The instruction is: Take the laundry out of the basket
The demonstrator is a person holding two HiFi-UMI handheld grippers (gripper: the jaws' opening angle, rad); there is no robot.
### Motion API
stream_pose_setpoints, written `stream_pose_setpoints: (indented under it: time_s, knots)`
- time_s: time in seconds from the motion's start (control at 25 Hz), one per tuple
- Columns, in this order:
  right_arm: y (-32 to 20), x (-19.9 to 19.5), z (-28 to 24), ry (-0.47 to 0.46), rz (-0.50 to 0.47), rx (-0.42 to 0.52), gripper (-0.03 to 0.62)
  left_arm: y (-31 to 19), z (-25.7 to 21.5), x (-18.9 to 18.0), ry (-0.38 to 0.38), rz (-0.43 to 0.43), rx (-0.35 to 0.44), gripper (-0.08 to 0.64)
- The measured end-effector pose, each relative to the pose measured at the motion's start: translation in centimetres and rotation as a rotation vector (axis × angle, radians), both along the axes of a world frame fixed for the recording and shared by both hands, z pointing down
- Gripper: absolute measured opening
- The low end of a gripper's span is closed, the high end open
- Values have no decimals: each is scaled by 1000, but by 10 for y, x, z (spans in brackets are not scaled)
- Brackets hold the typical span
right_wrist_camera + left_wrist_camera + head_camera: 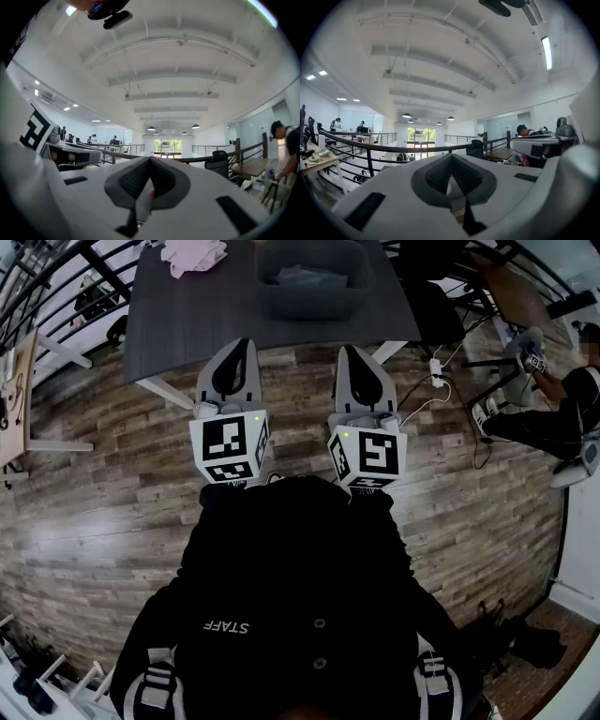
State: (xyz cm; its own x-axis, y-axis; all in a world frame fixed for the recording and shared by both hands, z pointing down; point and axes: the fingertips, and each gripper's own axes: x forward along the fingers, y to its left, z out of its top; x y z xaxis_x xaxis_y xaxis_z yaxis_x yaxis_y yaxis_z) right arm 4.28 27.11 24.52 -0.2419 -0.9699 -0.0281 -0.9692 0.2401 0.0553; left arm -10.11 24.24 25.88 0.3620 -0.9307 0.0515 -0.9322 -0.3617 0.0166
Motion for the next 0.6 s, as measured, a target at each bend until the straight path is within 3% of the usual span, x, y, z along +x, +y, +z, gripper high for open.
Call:
stream_pose_setpoints:
  time_s: [0.6]
  knots:
    - [1,-5,16,6,-15,-45,14,11,14,29,-25,87,-30,2]
